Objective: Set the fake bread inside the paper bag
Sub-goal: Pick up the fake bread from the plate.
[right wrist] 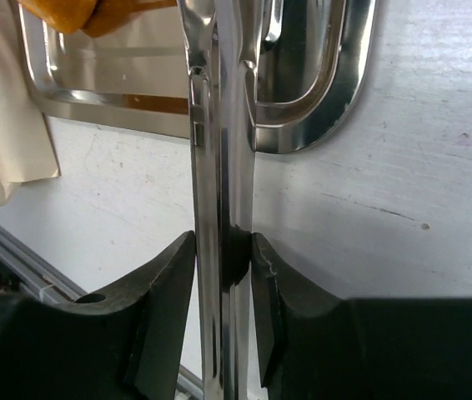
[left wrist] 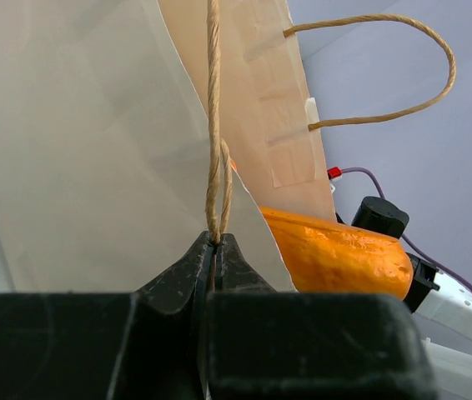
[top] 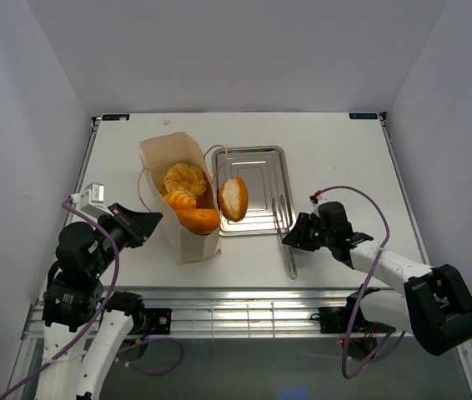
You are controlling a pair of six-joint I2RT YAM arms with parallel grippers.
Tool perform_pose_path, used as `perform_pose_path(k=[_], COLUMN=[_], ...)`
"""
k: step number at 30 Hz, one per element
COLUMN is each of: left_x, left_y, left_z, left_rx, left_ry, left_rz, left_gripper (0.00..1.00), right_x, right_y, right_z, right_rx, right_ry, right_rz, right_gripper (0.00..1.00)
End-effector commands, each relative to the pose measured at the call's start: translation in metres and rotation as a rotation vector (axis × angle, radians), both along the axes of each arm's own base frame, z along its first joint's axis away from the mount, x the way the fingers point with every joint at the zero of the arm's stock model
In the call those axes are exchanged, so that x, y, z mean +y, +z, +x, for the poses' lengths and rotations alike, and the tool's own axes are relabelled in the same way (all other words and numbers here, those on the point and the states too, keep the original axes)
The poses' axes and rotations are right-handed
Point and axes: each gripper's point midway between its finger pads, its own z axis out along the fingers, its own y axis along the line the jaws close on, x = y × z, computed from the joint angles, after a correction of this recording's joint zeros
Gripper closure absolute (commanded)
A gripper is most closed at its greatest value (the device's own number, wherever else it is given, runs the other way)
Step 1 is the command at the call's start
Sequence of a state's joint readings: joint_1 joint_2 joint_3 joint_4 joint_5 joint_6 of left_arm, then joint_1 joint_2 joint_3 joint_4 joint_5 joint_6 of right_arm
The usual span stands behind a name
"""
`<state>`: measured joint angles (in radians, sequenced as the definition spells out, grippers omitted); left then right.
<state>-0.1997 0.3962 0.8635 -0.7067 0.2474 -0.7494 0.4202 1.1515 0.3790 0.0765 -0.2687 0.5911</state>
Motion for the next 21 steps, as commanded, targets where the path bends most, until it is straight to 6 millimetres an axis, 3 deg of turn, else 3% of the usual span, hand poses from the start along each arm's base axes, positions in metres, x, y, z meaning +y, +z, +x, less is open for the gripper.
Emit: perform_pose_path(k=[1,14,21], left_x=[-0.003,-0.002,-0.004], left_y=[-0.003,-0.003,-0.005], left_z=[-0.005,-0.012,-0.012], left_rx=[0.001,-0.013,-0.011], left_ry=[-0.024,-0.032,-0.047], left_rz=[0.000,0.016,0.013], left_gripper=[1.00,1.00,1.00], right_x=[-0.007,-0.011,-0.008], right_y=[0.000,-0.015,-0.026], right_z=[0.012,0.012,0.002], right_rx=[-0.093,-0.181,-0.279], right_ry=[-0.044,-0.067,-0.076], right_rz=[-0.078,-0.302,-0.447], right_gripper=[0.61,0.48,0.40])
